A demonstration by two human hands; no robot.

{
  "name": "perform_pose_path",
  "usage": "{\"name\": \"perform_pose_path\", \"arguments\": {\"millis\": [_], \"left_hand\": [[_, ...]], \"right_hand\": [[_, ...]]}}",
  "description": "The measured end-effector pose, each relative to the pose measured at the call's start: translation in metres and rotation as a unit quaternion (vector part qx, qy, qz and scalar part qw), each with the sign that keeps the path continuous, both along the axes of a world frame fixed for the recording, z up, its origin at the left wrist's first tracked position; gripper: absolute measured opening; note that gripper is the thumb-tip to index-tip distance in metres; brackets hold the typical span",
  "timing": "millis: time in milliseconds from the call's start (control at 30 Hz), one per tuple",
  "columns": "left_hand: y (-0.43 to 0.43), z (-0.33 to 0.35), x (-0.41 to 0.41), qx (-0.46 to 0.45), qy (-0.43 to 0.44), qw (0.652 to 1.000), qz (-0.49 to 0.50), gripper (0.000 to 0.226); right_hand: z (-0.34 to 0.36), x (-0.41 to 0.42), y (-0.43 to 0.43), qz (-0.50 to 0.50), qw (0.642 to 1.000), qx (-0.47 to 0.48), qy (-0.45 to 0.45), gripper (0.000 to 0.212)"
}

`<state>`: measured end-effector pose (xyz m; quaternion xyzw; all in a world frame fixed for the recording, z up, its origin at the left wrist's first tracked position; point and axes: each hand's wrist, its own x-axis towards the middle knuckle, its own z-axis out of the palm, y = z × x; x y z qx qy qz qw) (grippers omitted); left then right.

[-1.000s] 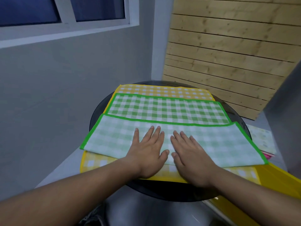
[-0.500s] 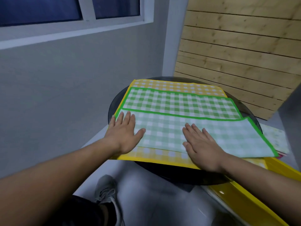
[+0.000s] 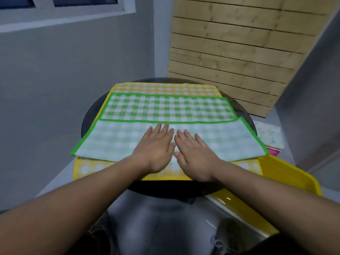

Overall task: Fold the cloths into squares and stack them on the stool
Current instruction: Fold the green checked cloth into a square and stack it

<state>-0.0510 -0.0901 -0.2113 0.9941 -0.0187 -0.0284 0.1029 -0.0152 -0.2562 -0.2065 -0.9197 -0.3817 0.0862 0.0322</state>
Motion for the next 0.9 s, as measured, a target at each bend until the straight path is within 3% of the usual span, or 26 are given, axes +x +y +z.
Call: {"name": "perform_pose_path", "arguments": {"millis": [133,333,567,733,900], "left_hand": [[-0.003,0.0,-0.002,0.013,0.015,1.0,0.004,0.067],[-0.002,0.0,-0.002,0.031,0.018,0.999,0.009,0.07],[-0.001,-0.002,0.001,0.029,0.021,0.999,0.034,0.072],[0.0,0.006,0.007,0.023,0.034,0.998,0.036,0.071],[0.016,0.013,0.021,0.034,-0.059,0.998,0.005,0.061]], "right_hand": [[0.001,0.016,-0.033,-0.004,1.0,-0.008,0.008,0.066],[0.002,0.062,-0.116,-0.096,0.995,-0.032,-0.009,0.074],[0.004,0.069,-0.124,-0.107,0.994,-0.016,0.0,0.077],[0.034,0.087,-0.101,-0.17,0.982,0.082,-0.021,0.049],[0.044,0.138,-0.048,-0.19,0.954,0.231,0.004,0.028]]}}
